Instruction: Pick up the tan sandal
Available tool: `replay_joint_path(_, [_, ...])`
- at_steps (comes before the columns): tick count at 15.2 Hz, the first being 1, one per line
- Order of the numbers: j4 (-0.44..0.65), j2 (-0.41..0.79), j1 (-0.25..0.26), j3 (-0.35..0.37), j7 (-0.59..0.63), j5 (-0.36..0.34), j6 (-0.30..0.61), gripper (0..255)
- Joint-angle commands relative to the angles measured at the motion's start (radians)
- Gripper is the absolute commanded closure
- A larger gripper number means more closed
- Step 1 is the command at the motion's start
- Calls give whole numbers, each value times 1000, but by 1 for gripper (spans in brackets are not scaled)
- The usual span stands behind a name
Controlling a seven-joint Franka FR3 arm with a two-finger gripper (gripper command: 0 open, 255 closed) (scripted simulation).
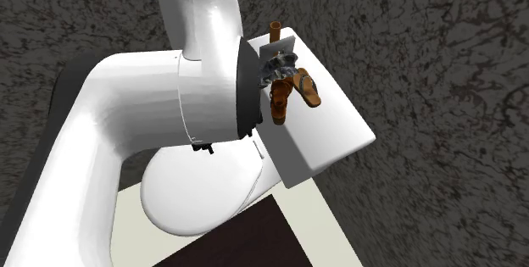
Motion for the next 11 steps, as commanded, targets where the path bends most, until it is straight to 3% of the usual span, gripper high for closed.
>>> replay_joint_path(1, [53, 65, -7, -36, -32, 6, 24, 0])
replay_joint_path(11, [322, 382, -59, -194, -213, 121, 96, 0])
